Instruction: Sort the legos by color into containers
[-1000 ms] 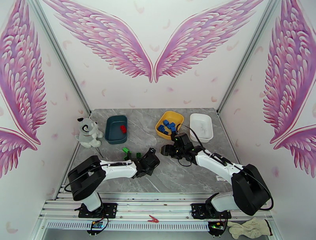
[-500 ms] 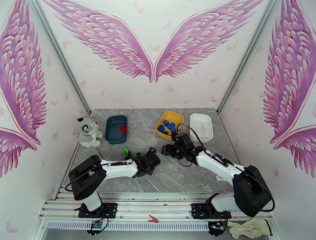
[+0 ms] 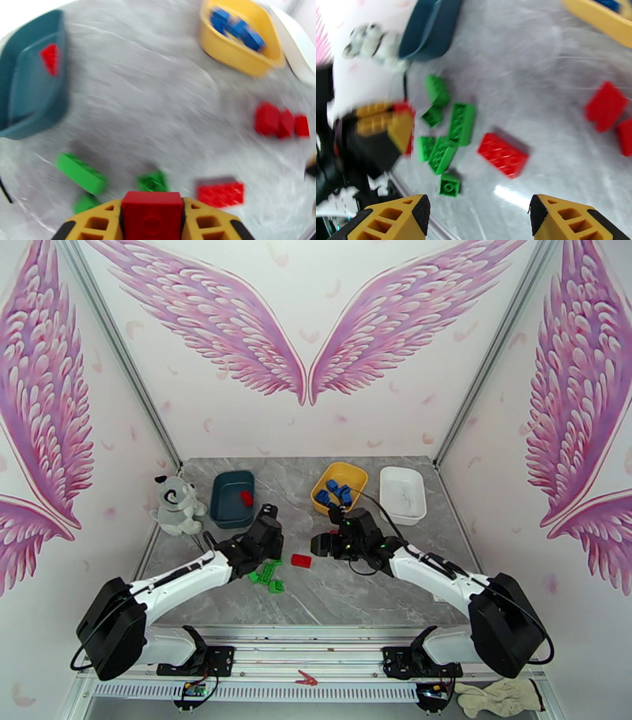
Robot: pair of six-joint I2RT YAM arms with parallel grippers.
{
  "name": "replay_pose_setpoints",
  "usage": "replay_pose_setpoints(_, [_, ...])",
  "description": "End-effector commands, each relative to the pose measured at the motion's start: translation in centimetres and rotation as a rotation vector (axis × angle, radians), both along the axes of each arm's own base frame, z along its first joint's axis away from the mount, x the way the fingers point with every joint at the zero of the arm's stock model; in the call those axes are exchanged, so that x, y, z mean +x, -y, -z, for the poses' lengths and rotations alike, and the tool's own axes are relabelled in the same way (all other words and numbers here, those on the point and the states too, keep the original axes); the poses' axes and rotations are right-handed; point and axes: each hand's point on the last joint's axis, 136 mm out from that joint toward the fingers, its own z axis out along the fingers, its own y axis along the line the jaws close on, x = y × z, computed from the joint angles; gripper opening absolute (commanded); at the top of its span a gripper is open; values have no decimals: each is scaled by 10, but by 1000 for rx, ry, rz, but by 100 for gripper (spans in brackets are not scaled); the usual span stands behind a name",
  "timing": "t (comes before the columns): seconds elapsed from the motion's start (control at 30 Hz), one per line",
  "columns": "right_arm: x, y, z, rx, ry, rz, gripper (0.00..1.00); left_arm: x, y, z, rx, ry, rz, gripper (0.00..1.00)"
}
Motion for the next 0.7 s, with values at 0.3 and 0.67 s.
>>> replay_pose_setpoints(0.3, [-10, -31, -24, 46, 86, -134, 76, 119, -113, -39, -74, 55, -263, 34])
replay_pose_setpoints(0.67, [4, -6, -5, -123, 81, -23, 84, 142, -91, -46, -63, 78, -239, 68])
